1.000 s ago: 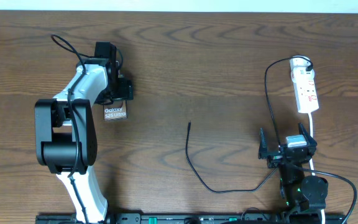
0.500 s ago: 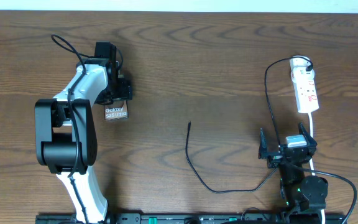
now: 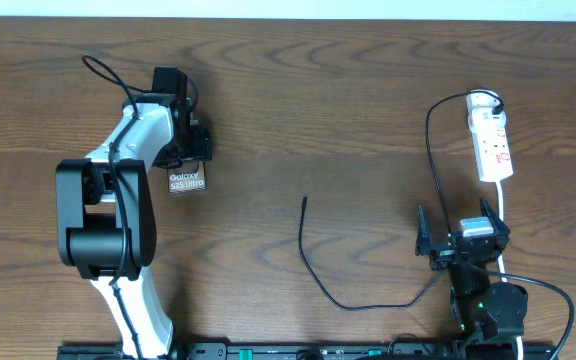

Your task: Plug charger to phone and switch on socket

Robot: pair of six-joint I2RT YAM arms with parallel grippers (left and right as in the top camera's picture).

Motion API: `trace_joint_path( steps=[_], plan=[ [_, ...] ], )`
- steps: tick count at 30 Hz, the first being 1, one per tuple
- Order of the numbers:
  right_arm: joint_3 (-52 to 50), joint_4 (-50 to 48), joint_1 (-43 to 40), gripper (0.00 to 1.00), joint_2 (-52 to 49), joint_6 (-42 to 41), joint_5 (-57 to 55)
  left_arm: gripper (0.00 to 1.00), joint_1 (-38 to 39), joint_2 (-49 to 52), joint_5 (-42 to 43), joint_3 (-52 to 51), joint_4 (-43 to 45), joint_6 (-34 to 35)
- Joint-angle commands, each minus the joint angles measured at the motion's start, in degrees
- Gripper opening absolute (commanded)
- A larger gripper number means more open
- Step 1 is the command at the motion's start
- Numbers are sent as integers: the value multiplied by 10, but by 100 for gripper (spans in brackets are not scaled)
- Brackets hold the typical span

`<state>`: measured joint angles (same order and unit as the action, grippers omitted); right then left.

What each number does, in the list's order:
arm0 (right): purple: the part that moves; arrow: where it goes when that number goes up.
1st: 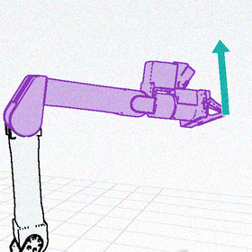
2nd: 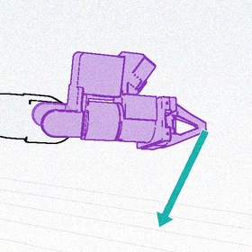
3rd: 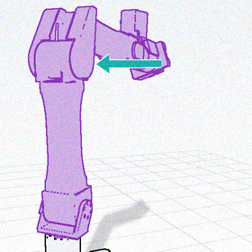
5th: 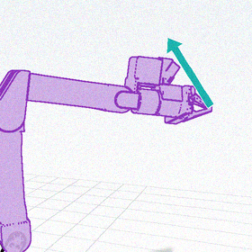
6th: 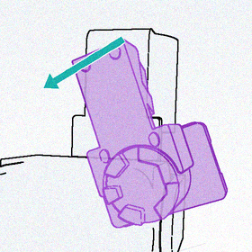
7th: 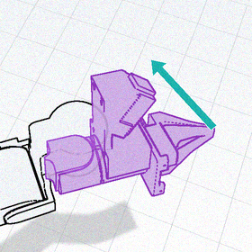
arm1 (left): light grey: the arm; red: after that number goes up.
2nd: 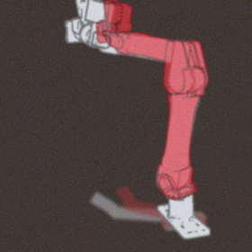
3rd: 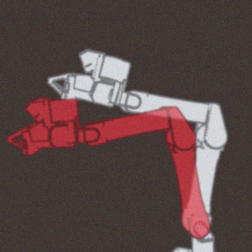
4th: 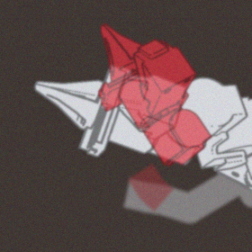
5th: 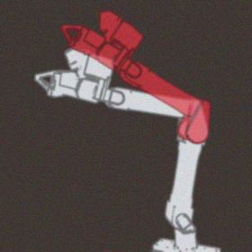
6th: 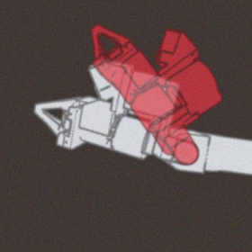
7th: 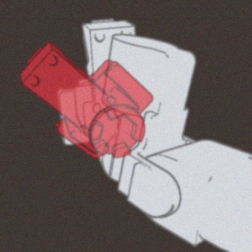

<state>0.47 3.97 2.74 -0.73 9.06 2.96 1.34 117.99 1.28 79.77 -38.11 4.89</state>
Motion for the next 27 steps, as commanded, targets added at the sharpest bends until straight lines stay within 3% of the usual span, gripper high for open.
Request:
trace_joint_path(
  steps=[1, 27],
  plan=[
    [-2, 1, -3, 99, 1, -6, -3, 74, 1, 19, -18, 5, -4, 3],
    [-2, 1, -3, 99, 1, -7, -3, 72, 1, 19, -17, 5, -4, 3]
  ],
)
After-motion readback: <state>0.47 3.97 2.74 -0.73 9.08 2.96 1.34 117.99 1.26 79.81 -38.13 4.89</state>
